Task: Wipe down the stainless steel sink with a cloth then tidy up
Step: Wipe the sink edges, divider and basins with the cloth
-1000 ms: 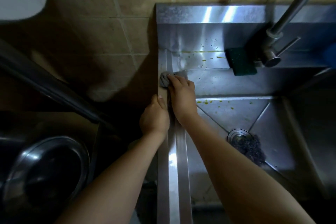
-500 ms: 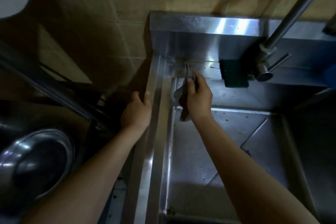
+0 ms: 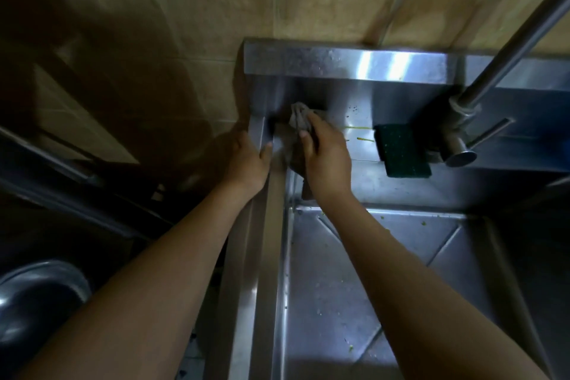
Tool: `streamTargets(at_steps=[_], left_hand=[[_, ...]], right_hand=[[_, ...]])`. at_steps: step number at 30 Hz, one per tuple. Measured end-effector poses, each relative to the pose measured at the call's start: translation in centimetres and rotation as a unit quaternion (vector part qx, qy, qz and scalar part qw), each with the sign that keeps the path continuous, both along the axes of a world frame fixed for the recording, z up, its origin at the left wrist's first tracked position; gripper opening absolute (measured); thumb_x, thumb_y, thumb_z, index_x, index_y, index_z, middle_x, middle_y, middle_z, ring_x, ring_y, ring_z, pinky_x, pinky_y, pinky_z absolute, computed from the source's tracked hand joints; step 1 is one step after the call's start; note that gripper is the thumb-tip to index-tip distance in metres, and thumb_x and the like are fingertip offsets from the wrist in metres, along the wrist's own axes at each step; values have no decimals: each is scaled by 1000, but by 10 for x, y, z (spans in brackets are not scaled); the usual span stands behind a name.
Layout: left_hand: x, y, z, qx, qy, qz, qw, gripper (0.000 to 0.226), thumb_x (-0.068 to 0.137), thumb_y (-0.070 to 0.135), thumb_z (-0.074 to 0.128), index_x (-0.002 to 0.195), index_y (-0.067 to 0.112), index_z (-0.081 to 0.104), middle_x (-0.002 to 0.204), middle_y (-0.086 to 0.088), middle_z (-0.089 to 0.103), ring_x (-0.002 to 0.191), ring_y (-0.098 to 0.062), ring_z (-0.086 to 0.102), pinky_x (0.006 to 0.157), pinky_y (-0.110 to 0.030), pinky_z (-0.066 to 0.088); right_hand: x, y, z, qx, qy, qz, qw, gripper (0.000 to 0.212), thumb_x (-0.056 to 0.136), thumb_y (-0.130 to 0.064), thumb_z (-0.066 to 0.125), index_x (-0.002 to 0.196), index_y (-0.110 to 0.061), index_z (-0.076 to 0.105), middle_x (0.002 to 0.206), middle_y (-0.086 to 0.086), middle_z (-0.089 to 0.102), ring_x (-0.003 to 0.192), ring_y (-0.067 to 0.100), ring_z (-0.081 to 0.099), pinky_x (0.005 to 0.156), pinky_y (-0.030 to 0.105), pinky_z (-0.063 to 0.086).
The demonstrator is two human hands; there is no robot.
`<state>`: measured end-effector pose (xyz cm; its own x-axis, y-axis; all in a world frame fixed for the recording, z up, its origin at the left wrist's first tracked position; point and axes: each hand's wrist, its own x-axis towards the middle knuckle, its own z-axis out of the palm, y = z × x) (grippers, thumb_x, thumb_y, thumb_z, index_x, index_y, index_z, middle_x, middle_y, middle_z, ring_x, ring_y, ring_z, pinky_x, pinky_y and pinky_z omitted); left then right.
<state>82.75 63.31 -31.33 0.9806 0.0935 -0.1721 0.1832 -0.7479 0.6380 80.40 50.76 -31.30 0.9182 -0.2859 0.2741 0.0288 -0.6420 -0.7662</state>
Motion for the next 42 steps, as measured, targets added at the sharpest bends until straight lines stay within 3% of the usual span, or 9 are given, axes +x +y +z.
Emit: streamTargets(at_steps=[4, 7, 12, 18, 23, 29, 33, 36, 42], left_hand=[[2, -1, -7, 27, -18, -3, 999, 50, 94, 37, 43, 130, 2, 36, 136, -23, 39, 123, -36, 40, 96, -37, 33], [3, -3, -6, 50, -18, 1, 999, 48, 96, 35, 40, 131, 3, 34, 136, -22, 39, 120, -37, 41, 92, -38, 36], [3, -5, -3, 62, -2, 4, 998, 51, 96, 37, 38, 137, 8, 28, 140, -18, 35, 119, -38, 44, 88, -40, 39], [1, -3, -4, 64, 0, -4, 998, 51, 96, 37, 37, 137, 9, 27, 140, -18, 34, 116, -40, 46, 84, -42, 40], [2, -4, -6, 69, 4, -4, 998, 52, 97, 36, 35, 140, 8, 24, 141, -18, 34, 114, -40, 49, 81, -42, 42], [1, -5, -6, 81, -9, -5, 997, 50, 97, 35, 33, 138, 7, 27, 137, -19, 37, 112, -39, 49, 83, -41, 42], [0, -5, -2, 80, -10, -7, 997, 48, 98, 34, 33, 136, 5, 30, 137, -20, 38, 114, -38, 47, 84, -40, 40], [0, -4, -2, 79, -9, -8, 997, 49, 98, 36, 32, 137, 7, 28, 138, -19, 37, 116, -39, 46, 86, -41, 40], [0, -3, -2, 68, 0, -5, 998, 47, 98, 35, 31, 137, 9, 28, 138, -20, 37, 113, -40, 49, 81, -41, 40]], right_hand=[[13, 20, -28, -220, 15, -16, 975, 37, 85, -33, 46, 107, -15, 70, 112, 10, 68, 110, 34, 60, 87, 45, 47], [15, 21, -46, -300, 24, -22, 953, 43, 84, -39, 40, 108, -20, 70, 113, 7, 68, 110, 31, 61, 91, 43, 46], [21, 10, -49, -334, -4, -23, 942, 40, 86, -39, 41, 108, -21, 70, 110, 7, 69, 107, 30, 62, 90, 41, 48], [14, -17, -54, -355, -2, -102, 929, 36, 87, -36, 44, 107, -21, 69, 110, 7, 68, 107, 29, 62, 94, 42, 48], [-1, -27, -52, -315, 38, -152, 936, 42, 87, -36, 39, 116, -19, 64, 122, 10, 62, 120, 33, 52, 102, 41, 23], [0, 17, -42, -306, 41, -88, 947, 43, 81, -36, 41, 111, -19, 68, 114, 10, 66, 112, 36, 58, 93, 54, 45], [13, 28, -38, -257, 63, -21, 964, 54, 83, -40, 28, 122, -22, 61, 129, 8, 58, 125, 35, 47, 104, 54, 31], [18, 15, -43, -295, 23, -15, 955, 48, 86, -38, 34, 118, -20, 64, 120, 11, 63, 116, 35, 55, 97, 53, 42], [10, -11, -45, -299, 47, -57, 951, 51, 87, -39, 30, 123, -19, 60, 127, 11, 59, 123, 34, 49, 101, 48, 35]])
